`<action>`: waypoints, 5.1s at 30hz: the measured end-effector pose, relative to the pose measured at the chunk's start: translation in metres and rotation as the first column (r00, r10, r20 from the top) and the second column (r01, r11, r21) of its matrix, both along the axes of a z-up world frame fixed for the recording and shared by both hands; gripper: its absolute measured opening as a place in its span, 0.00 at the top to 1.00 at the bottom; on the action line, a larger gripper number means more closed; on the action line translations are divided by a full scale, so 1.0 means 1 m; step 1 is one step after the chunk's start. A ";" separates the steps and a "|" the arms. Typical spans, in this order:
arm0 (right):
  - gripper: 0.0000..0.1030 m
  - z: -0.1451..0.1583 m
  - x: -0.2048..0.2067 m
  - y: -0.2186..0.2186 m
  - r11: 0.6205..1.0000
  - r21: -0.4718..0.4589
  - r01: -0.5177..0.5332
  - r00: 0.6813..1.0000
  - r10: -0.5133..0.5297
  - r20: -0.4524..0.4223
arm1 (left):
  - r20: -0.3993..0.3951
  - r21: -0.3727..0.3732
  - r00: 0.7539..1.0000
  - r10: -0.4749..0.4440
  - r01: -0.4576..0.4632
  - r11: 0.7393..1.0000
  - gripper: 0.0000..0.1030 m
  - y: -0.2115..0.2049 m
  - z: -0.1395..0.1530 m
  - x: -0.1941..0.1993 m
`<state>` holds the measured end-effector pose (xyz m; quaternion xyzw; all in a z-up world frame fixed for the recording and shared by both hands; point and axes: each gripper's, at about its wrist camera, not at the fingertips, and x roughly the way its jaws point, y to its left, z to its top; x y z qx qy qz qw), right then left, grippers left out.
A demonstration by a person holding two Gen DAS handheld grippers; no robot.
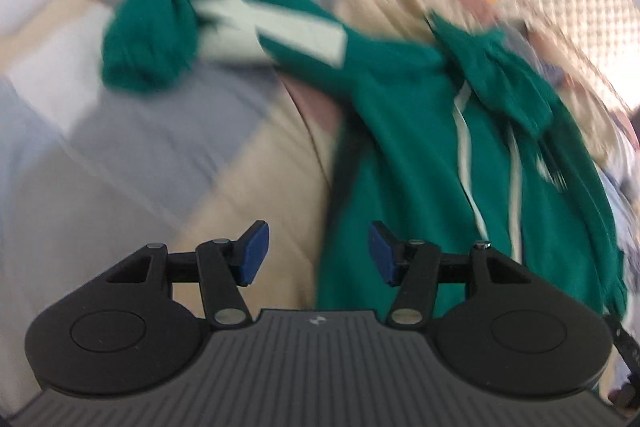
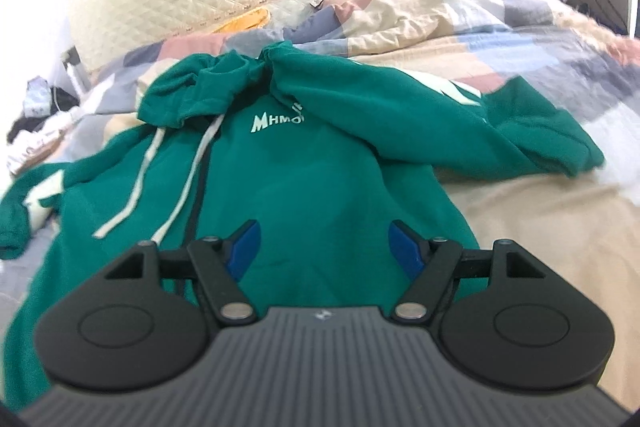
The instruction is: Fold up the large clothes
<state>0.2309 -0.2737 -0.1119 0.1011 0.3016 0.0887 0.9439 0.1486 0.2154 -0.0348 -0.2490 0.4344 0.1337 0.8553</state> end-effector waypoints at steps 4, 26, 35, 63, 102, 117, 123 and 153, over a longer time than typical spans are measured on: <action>0.30 0.014 -0.019 -0.005 1.000 -0.004 -0.009 1.000 0.009 0.015 | -0.024 -0.019 0.999 -0.029 0.029 0.999 0.40 -0.034 -0.014 -0.017; 0.30 0.018 -0.029 -0.015 1.000 -0.011 0.007 1.000 -0.007 0.027 | -0.016 0.131 0.994 -0.107 0.108 0.985 0.91 -0.061 -0.013 -0.050; 0.30 0.016 -0.028 -0.012 1.000 -0.030 -0.002 1.000 0.002 0.019 | -0.090 0.203 0.992 -0.086 0.103 0.974 0.90 -0.060 -0.045 -0.041; 0.30 0.020 -0.019 -0.022 0.998 0.007 0.059 0.995 -0.059 0.078 | 0.164 0.321 0.924 -0.344 0.280 0.905 0.43 -0.198 0.003 -0.001; 0.28 -0.085 0.125 -0.152 0.781 0.448 0.434 0.893 -0.440 -0.099 | 0.100 0.248 0.959 -0.266 0.235 0.940 0.38 -0.163 -0.073 0.018; 0.78 -0.065 0.121 -0.225 0.622 0.489 0.612 0.728 -0.685 -0.039 | 0.114 0.231 0.967 -0.227 0.197 0.953 0.38 -0.160 -0.084 0.030; 0.78 -0.075 0.103 -0.261 0.537 0.568 0.624 0.695 -0.713 -0.089 | 0.118 0.231 0.967 -0.226 0.194 0.953 0.38 -0.160 -0.082 0.030; 0.55 -0.081 0.161 -0.252 0.685 0.355 0.636 0.742 -0.670 -0.038 | 0.151 0.206 0.979 -0.137 0.104 0.973 0.38 -0.131 -0.087 0.042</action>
